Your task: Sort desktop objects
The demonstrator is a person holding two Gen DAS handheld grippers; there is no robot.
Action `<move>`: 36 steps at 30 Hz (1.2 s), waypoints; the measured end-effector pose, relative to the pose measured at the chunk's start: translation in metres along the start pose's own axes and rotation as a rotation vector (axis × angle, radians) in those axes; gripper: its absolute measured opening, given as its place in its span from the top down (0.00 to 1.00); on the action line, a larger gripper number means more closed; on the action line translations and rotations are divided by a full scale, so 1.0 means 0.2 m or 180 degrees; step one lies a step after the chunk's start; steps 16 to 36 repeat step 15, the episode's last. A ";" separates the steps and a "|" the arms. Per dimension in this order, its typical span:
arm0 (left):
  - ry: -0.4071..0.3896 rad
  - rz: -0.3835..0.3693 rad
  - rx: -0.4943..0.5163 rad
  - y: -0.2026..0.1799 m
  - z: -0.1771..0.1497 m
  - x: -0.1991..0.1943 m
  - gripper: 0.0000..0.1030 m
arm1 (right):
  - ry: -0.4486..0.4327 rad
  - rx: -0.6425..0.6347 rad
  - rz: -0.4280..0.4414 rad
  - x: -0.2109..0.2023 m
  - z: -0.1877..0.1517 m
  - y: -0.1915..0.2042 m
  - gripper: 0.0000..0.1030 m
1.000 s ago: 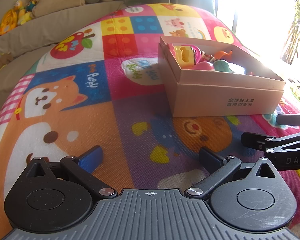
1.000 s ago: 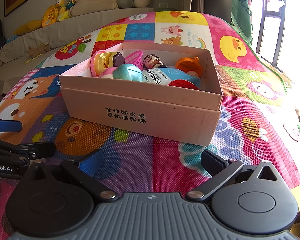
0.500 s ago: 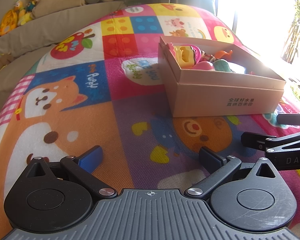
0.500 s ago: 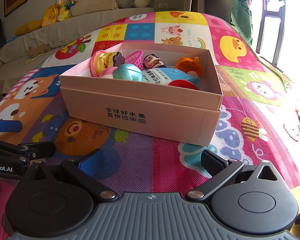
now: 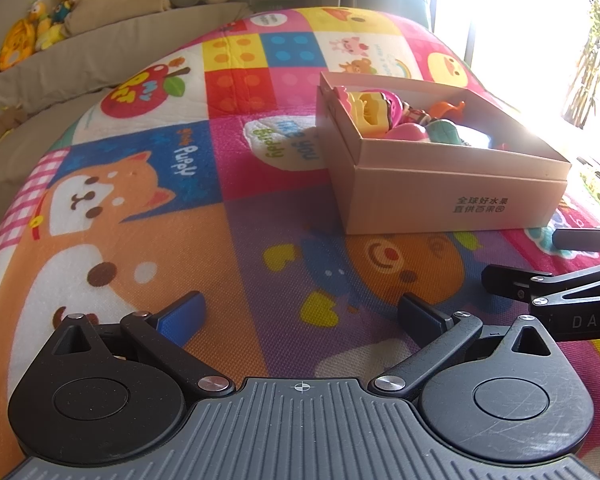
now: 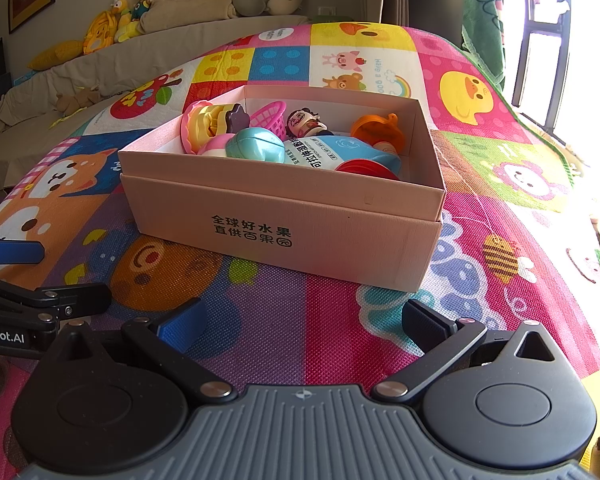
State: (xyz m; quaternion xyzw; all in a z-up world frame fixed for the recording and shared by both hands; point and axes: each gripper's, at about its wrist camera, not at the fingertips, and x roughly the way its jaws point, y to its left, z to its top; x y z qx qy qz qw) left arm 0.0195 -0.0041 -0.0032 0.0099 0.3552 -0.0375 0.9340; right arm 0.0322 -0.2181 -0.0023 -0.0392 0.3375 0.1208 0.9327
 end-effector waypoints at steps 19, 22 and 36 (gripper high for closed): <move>0.0083 -0.0018 0.0011 0.00 0.02 0.00 0.00 | 0.0000 0.0000 0.0000 0.00 0.00 0.00 0.00; 0.0083 -0.0018 0.0011 0.00 0.02 0.00 0.00 | 0.0000 0.0000 0.0000 0.00 0.00 0.00 0.00; 0.0083 -0.0018 0.0011 0.00 0.02 0.00 0.00 | 0.0000 0.0000 0.0000 0.00 0.00 0.00 0.00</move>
